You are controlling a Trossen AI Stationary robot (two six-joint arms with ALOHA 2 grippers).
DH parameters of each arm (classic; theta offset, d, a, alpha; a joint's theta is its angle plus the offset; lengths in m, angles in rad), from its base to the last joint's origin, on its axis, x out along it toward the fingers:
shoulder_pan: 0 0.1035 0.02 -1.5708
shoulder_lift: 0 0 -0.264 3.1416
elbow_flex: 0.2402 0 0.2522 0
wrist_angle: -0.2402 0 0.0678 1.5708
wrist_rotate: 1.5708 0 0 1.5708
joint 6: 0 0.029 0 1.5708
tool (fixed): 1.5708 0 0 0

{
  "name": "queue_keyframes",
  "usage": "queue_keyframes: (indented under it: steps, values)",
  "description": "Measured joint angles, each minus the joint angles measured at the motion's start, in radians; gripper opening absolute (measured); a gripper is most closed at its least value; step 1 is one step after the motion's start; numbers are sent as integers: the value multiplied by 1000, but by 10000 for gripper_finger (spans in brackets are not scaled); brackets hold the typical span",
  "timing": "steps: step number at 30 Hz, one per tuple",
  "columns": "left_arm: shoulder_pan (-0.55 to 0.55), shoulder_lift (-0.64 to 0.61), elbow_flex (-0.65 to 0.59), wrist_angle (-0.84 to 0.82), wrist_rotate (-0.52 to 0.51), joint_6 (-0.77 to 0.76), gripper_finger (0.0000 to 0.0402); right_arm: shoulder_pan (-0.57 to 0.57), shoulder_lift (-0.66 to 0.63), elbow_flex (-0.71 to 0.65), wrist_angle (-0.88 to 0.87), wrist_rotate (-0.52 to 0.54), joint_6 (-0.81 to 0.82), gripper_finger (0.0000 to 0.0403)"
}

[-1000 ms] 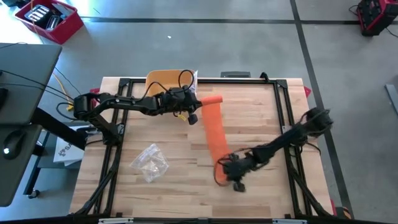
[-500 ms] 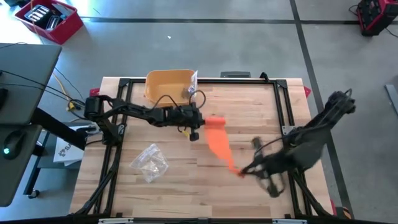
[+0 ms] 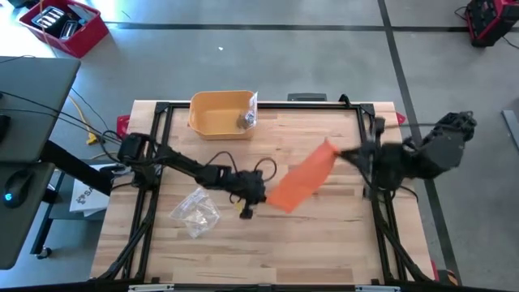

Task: Roll bandage
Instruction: Roll the orange bandage

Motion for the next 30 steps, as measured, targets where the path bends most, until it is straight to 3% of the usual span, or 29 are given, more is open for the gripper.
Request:
queue_keyframes:
  steps: [4,10,13,17,22,27,30]
  values:
    - [-74,-13,0,-1,1,-27,1,-120,-67,2,-242,59,147,0]
    - [-140,-87,-1,10,1,-42,1,-305,-118,-1,-746,25,540,0]
    - [-162,-153,-1,26,1,-42,1,-342,-138,-77,-851,10,663,0]
    - [-188,-252,0,48,3,-25,1,-351,-184,-285,-755,-3,706,0]
    - [-219,-335,0,34,3,-25,1,-358,-203,-591,-426,-93,668,0]
    - [-230,-349,0,16,-25,-122,1,-392,-134,-871,-34,-205,637,15]
    - [-229,-349,0,-50,-114,-198,1,-424,-71,-972,130,-316,646,45]
